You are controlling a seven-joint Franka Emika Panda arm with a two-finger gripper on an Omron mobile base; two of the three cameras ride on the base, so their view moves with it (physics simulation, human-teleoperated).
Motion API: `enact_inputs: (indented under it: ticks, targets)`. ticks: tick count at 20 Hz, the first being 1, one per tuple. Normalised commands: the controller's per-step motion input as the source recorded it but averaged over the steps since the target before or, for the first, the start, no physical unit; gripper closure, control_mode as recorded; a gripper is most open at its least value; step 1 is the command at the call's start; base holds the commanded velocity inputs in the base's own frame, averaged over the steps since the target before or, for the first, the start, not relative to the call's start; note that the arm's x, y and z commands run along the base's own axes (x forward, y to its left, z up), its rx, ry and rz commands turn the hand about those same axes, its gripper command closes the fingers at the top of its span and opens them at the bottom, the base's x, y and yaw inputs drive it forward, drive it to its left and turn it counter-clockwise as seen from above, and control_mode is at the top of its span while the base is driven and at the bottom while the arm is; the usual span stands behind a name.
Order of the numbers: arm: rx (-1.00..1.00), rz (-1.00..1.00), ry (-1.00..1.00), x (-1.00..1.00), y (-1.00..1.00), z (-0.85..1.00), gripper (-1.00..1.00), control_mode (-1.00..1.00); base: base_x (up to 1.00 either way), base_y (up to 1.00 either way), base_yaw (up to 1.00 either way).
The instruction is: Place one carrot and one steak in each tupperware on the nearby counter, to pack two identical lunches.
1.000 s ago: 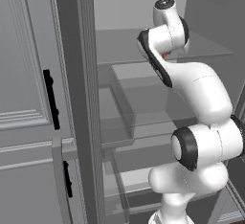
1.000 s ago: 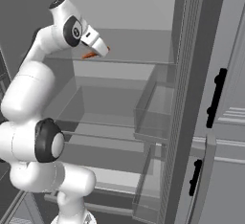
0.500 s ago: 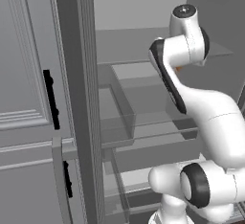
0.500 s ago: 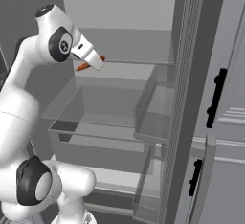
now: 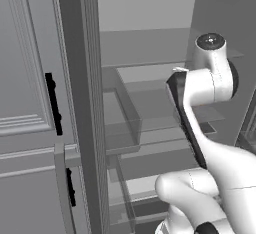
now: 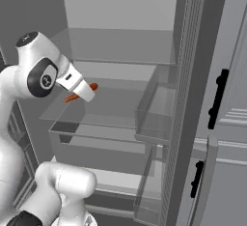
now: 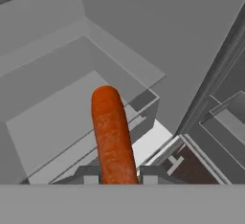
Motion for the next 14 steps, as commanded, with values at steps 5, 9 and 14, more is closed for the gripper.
enact_inputs:
  ticks: [5,9,14]
  targets:
    - [0.00,0.13,0.00,-1.00,0.12,-0.43,1.00,-1.00,0.00,0.00,0.00]
    - [0.00,0.04,0.00,-0.25,0.06,-0.11,1.00,1.00,-0.75,0.17,0.15]
    - [0.00,0.00,0.00,0.00,0.00,0.00,1.00,1.00,-1.00,0.12,0.21]
